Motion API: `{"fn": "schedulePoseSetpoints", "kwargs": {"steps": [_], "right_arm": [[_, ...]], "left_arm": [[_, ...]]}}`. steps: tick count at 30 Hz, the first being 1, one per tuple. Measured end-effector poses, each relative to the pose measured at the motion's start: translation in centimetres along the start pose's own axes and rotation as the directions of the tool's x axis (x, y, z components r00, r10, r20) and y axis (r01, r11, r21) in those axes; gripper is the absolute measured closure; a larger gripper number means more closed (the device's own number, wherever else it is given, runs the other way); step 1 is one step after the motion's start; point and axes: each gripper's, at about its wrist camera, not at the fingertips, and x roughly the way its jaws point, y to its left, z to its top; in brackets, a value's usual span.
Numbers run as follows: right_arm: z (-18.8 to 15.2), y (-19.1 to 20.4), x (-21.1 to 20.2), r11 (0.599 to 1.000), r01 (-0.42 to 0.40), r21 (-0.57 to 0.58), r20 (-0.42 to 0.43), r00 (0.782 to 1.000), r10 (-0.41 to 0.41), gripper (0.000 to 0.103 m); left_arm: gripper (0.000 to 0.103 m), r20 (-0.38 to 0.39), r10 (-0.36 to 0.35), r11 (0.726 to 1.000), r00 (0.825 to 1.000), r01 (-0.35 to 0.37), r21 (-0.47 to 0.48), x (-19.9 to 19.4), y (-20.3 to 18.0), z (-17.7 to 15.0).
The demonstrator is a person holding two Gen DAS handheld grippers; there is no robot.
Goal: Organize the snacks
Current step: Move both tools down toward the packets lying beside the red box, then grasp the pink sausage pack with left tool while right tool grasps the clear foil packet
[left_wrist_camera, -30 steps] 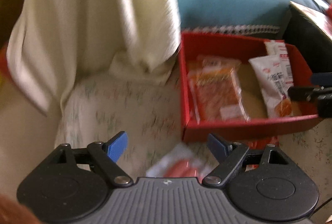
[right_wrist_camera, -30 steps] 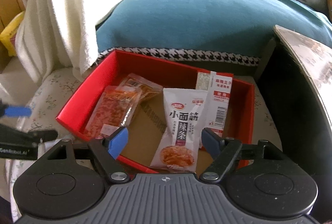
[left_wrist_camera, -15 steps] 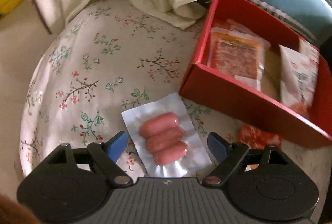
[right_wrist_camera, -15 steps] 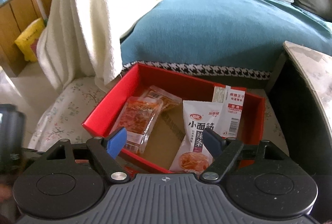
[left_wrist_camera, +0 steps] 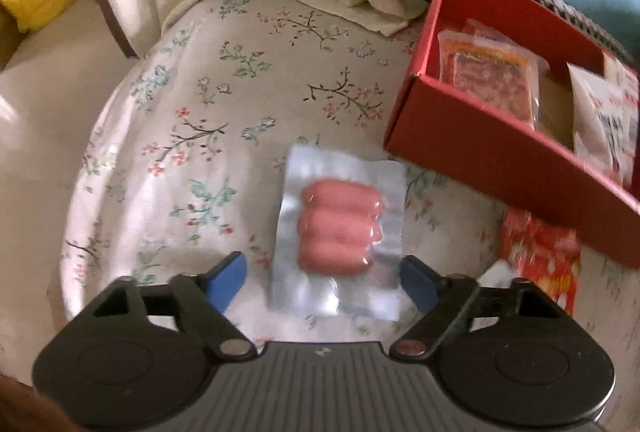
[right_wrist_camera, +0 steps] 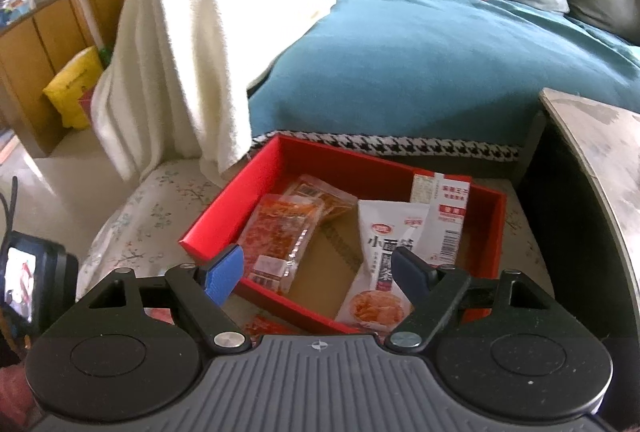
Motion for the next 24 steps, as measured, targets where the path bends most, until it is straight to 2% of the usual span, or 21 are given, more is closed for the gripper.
{"fn": "schedulePoseSetpoints", "kwargs": {"steps": [1,6,9,13,15,17,19,21,24], "right_arm": [[0.0,0.2,0.0,1.0,-0.004,-0.004,-0.001,1.0,0.004,0.017],[-0.2,0.7,0.3,1.0,-0.013,-0.017,-0.02,1.0,0.012,0.016],[-0.4,0.9,0.6,1.0,-0.014,-0.024,-0.036,0.999,0.013,0.016],[-0.6,0.9,1.0,1.0,-0.016,-0.021,-0.056,0.998,0.015,0.015],[-0.7,1.0,1.1,1.0,-0.015,-0.022,-0.063,0.998,0.014,0.015],[-0.7,1.1,1.3,1.0,-0.018,-0.025,-0.071,0.997,0.017,0.015],[-0.8,1.3,1.4,0.999,-0.028,-0.029,-0.077,0.997,0.025,0.015],[-1.0,1.6,1.5,0.999,-0.035,-0.039,-0.087,0.996,0.032,0.015],[-1.6,2.1,1.6,0.998,-0.034,-0.056,-0.104,0.994,0.028,0.015]], "left_arm": [[0.034,-0.011,0.007,1.0,1.0,-0.007,0.005,-0.2,0.3,-0.3],[0.032,-0.03,-0.046,0.999,0.999,0.046,0.003,-0.3,1.2,-0.3],[0.026,0.006,-0.02,0.996,1.0,0.02,0.087,-0.3,0.2,0.2],[0.025,0.016,0.021,0.96,1.0,-0.025,0.277,0.5,-1.8,1.0],[0.018,0.026,0.027,0.953,0.999,-0.033,0.3,0.9,-1.9,1.2],[0.017,0.009,0.003,0.964,1.0,-0.005,0.264,1.3,-1.1,1.4],[0.024,-0.015,-0.037,0.977,0.999,0.039,0.208,1.7,0.1,1.7],[0.033,0.006,-0.034,0.973,0.999,0.031,0.228,1.2,0.1,1.5],[0.038,-0.005,-0.048,0.974,0.999,0.048,0.219,0.9,0.5,1.3]]}}
